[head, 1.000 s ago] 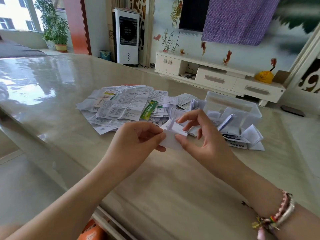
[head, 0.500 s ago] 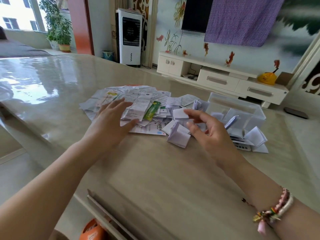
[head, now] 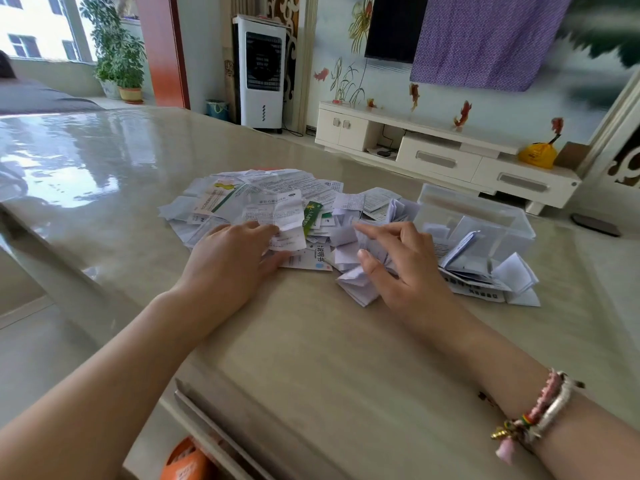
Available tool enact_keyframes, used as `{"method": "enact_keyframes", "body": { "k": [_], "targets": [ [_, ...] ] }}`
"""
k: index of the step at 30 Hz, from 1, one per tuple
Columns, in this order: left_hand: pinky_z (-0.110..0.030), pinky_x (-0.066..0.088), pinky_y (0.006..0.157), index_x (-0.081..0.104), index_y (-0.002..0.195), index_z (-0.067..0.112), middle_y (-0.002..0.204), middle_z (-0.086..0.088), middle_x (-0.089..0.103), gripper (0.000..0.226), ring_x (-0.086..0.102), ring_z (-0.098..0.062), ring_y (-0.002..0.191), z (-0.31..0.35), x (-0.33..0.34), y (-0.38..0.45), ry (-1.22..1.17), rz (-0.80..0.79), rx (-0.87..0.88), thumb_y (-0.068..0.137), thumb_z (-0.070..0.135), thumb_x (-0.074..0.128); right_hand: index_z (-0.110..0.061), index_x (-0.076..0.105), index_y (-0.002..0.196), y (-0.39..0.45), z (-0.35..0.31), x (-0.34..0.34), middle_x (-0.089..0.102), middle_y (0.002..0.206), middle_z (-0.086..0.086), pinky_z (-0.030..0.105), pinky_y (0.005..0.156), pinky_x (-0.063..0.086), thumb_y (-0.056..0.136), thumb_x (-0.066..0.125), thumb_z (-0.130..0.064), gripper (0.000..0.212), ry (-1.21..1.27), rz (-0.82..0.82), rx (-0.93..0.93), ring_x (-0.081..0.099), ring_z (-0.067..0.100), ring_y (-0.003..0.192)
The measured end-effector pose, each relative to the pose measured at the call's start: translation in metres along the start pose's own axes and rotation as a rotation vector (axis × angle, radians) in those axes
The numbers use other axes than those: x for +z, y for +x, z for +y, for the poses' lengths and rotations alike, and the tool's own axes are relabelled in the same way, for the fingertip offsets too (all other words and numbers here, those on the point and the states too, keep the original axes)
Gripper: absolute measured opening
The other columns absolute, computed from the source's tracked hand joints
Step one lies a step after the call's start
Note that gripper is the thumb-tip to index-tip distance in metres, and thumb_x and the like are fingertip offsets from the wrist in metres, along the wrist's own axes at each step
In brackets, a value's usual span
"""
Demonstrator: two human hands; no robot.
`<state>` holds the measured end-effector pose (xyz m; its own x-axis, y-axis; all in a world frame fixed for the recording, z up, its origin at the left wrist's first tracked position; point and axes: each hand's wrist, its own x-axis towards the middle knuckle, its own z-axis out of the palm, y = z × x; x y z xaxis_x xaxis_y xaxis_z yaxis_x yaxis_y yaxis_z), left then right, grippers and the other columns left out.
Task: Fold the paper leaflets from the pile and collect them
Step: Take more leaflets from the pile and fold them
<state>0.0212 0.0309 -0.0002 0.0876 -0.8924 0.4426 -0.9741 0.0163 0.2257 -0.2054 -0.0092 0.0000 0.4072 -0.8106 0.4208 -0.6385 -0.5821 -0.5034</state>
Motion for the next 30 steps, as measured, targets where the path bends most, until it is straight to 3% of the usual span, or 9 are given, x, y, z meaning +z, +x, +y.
{"method": "enact_keyframes", "body": {
  "k": [5, 9, 15, 22, 27, 30],
  "targets": [
    [-0.031, 0.041, 0.061, 0.067, 0.106, 0.02, 0.094, -0.001, 0.072, 0.021, 0.066, -0.03, 0.085, 0.0, -0.002, -0.015, -0.049, 0.111, 0.093, 0.094, 0.029, 0.051, -0.039, 0.046, 0.137, -0.009, -0.006, -0.006, 0.038, 0.122, -0.019, 0.024, 0.106, 0.022, 0.092, 0.043, -0.043, 0.045, 0.02, 0.056, -0.101, 0.03, 0.002, 0.118],
    [-0.03, 0.045, 0.064, 0.068, 0.108, 0.025, 0.1, 0.007, 0.069, 0.023, 0.064, -0.024, 0.087, -0.001, -0.003, -0.025, -0.125, 0.084, 0.077, 0.088, 0.018, 0.057, -0.031, 0.052, 0.131, -0.015, -0.014, -0.007, 0.043, 0.126, -0.017, 0.012, 0.106, 0.019, 0.089, 0.052, -0.036, 0.042, -0.025, 0.062, -0.224, 0.033, 0.003, 0.121],
    [-0.035, 0.052, 0.06, 0.073, 0.083, 0.028, 0.082, 0.014, 0.065, 0.013, 0.064, -0.014, 0.075, 0.007, -0.008, -0.038, -0.292, 0.12, 0.183, 0.085, 0.029, 0.06, -0.03, 0.054, 0.128, -0.02, -0.017, 0.0, 0.051, 0.128, -0.019, 0.034, 0.103, 0.034, 0.085, 0.063, -0.035, 0.044, -0.081, -0.011, -0.354, 0.041, 0.009, 0.119],
    [-0.032, 0.053, 0.07, 0.075, 0.091, 0.026, 0.089, 0.016, 0.07, 0.018, 0.067, -0.002, 0.081, 0.02, -0.016, -0.046, -0.597, 0.001, 0.325, 0.085, 0.034, 0.06, -0.031, 0.071, 0.1, -0.016, -0.015, 0.003, 0.065, 0.105, -0.024, 0.046, 0.088, 0.042, 0.086, 0.063, -0.04, 0.018, -0.003, -0.01, -0.349, 0.046, 0.006, 0.107],
    [-0.027, 0.051, 0.07, 0.075, 0.083, 0.026, 0.075, 0.014, 0.07, 0.009, 0.064, -0.004, 0.071, 0.019, -0.013, -0.047, -0.664, -0.063, 0.162, 0.08, 0.031, 0.067, -0.032, 0.073, 0.091, -0.017, -0.011, 0.0, 0.066, 0.092, -0.025, 0.047, 0.089, 0.041, 0.083, 0.069, -0.041, 0.013, 0.03, -0.005, -0.306, 0.05, 0.005, 0.105],
    [-0.026, 0.05, 0.062, 0.074, 0.078, 0.022, 0.067, 0.009, 0.068, 0.004, 0.059, -0.004, 0.06, 0.022, -0.01, -0.047, -0.725, -0.093, 0.058, 0.082, 0.02, 0.074, -0.033, 0.07, 0.083, -0.02, -0.013, -0.005, 0.062, 0.099, -0.025, 0.041, 0.095, 0.035, 0.082, 0.063, -0.049, 0.017, 0.046, 0.03, -0.272, 0.049, 0.002, 0.105]
  ]
}}
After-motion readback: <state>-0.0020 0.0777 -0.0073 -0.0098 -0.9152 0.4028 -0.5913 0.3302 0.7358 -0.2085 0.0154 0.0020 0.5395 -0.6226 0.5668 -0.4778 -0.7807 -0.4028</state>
